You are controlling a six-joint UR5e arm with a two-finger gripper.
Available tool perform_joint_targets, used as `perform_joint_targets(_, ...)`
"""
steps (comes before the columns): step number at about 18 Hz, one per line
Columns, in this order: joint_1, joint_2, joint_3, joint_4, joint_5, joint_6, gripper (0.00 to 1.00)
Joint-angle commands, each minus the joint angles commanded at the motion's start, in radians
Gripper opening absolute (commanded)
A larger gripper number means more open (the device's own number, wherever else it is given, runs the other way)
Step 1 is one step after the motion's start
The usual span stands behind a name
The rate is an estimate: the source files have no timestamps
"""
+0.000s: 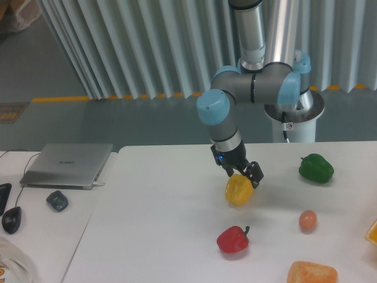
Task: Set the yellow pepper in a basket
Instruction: 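Lower the open gripper around the yellow pepper, then close the gripper on the yellow pepper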
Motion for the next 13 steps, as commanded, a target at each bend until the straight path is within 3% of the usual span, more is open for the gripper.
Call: perform_joint_targets(13,-0.009,-0.025,-0.014,0.005,0.018,0.006,1.0)
